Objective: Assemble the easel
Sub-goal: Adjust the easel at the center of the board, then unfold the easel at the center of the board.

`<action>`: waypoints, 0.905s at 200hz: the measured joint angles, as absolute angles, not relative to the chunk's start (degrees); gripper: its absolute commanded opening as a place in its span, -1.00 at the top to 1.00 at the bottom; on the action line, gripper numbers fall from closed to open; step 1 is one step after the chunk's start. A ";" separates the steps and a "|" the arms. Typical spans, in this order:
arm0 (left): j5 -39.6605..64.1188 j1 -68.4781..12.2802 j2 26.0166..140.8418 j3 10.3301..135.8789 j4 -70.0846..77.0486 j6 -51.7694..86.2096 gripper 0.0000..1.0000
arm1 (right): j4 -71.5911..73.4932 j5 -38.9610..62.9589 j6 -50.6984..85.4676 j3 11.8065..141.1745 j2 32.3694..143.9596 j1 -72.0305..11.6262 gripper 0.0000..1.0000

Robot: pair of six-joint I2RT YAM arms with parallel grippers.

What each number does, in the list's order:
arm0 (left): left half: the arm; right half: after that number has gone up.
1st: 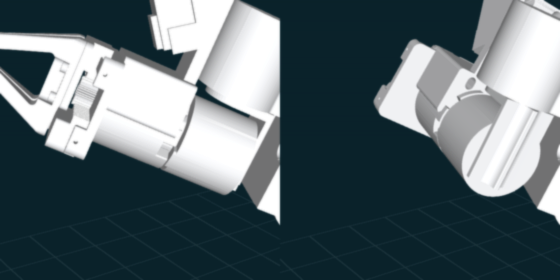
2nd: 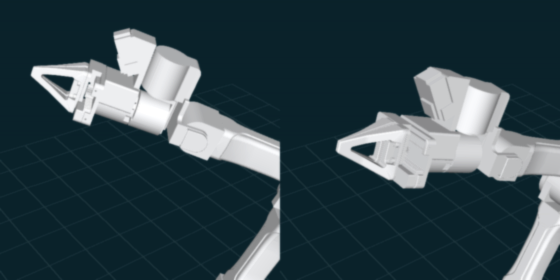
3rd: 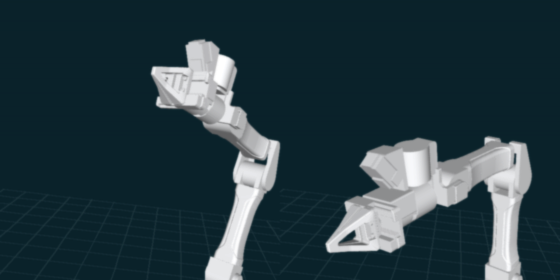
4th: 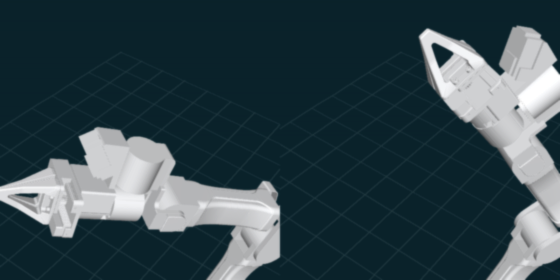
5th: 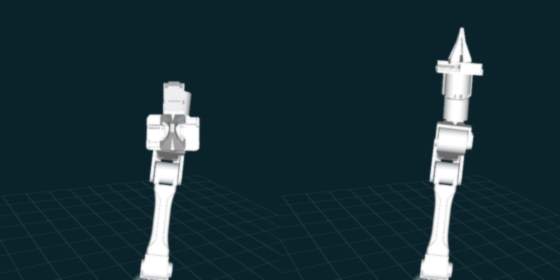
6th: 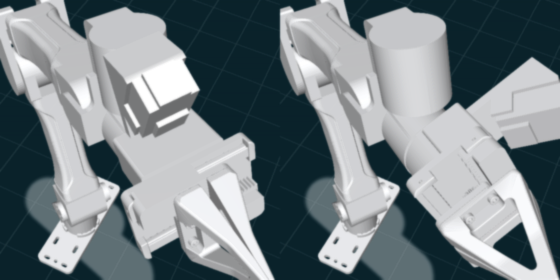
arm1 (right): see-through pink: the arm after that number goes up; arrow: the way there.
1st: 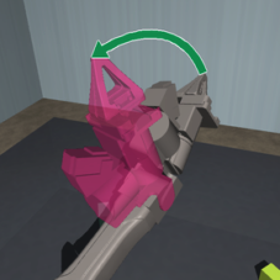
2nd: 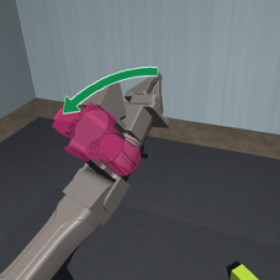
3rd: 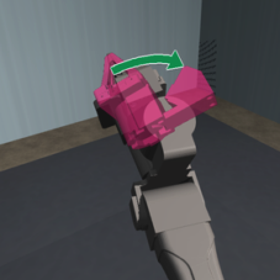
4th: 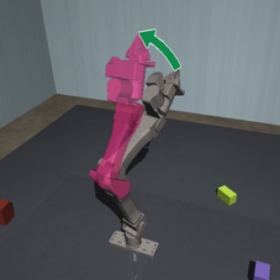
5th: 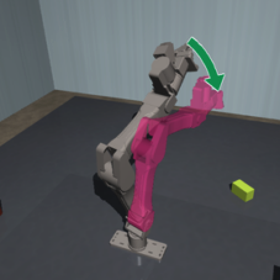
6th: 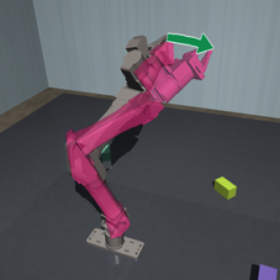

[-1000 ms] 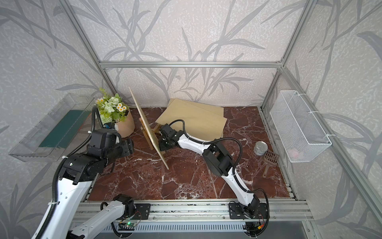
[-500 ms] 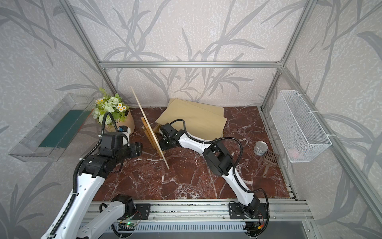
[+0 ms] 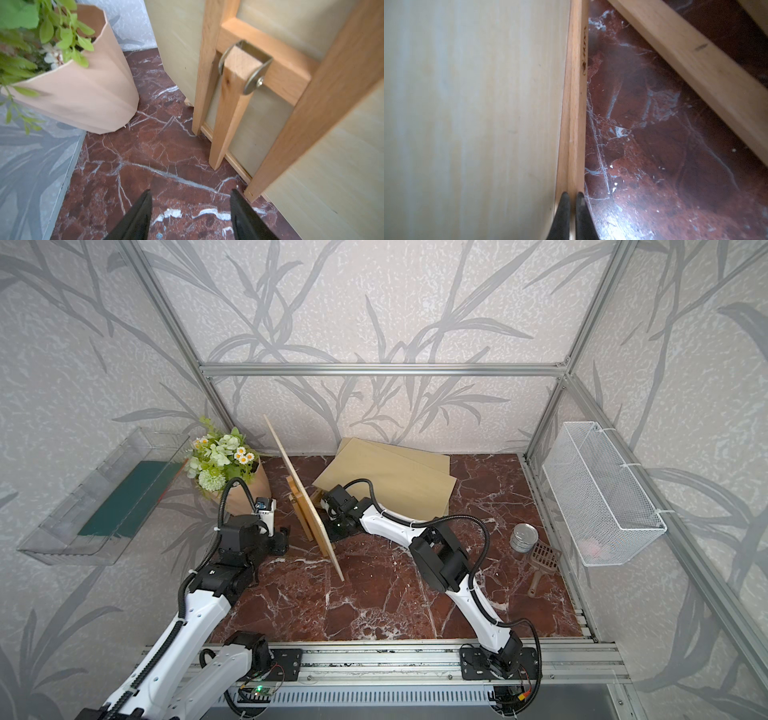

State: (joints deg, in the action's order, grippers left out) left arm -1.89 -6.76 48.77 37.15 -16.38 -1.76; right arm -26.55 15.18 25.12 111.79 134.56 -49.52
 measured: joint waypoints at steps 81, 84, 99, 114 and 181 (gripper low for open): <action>5.19 -5.91 57.74 37.28 -9.34 -5.80 -0.40 | -27.31 16.75 24.58 111.79 134.54 -49.01 0.83; 5.32 -5.87 58.02 37.30 -9.15 -5.85 -0.41 | -27.31 16.75 24.56 111.79 134.54 -49.01 0.83; 5.87 -5.69 59.31 37.36 -7.90 -5.89 -0.41 | -27.31 16.75 24.38 111.79 134.54 -48.99 0.83; 6.04 -5.52 60.34 37.36 -6.39 -5.80 -0.41 | -27.33 16.75 24.25 111.79 134.54 -48.99 0.83; 4.82 -5.45 63.90 37.32 1.15 -3.36 -0.45 | -27.38 16.93 23.68 111.79 134.54 -48.97 0.83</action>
